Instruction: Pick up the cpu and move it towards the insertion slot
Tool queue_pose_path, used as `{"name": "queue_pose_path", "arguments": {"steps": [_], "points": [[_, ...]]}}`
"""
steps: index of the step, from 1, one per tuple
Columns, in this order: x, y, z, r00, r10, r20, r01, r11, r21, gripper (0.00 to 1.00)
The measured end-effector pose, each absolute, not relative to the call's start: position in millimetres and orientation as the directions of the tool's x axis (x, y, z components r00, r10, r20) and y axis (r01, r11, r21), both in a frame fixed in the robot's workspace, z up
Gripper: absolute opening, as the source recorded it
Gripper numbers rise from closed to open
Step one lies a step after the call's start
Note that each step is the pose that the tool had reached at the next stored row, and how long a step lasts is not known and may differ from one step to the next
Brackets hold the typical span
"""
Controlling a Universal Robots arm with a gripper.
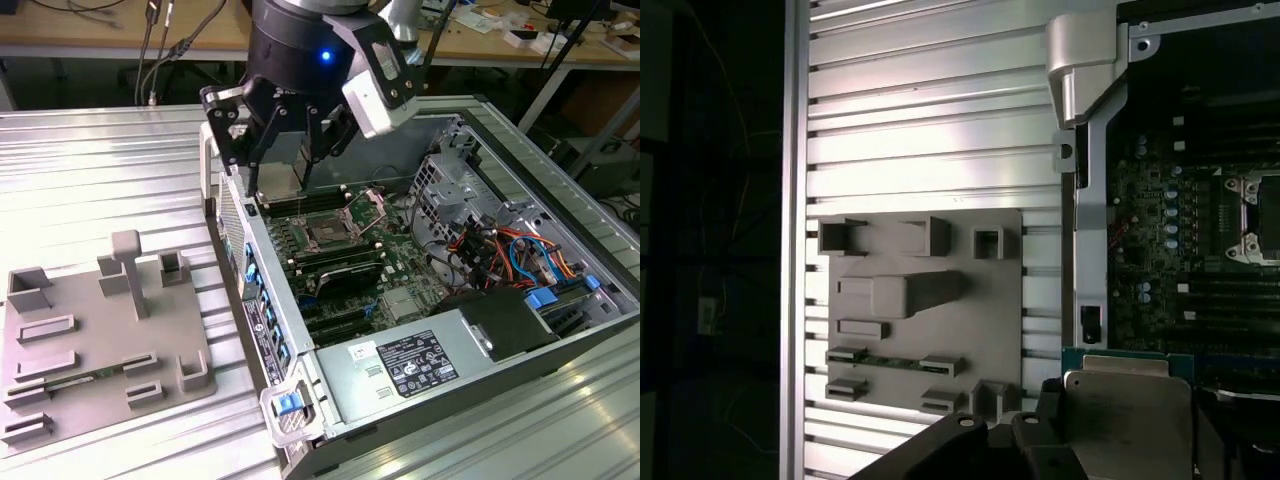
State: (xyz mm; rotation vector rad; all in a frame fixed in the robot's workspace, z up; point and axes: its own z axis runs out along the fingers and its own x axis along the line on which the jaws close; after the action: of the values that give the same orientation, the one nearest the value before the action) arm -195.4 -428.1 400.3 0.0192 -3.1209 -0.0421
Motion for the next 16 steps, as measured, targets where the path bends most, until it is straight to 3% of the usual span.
{"name": "queue_pose_path", "arguments": {"steps": [16], "points": [[-127,-428,400,-1.0,-0.012,0.02,-0.012,1.0,0.027,0.55]]}}
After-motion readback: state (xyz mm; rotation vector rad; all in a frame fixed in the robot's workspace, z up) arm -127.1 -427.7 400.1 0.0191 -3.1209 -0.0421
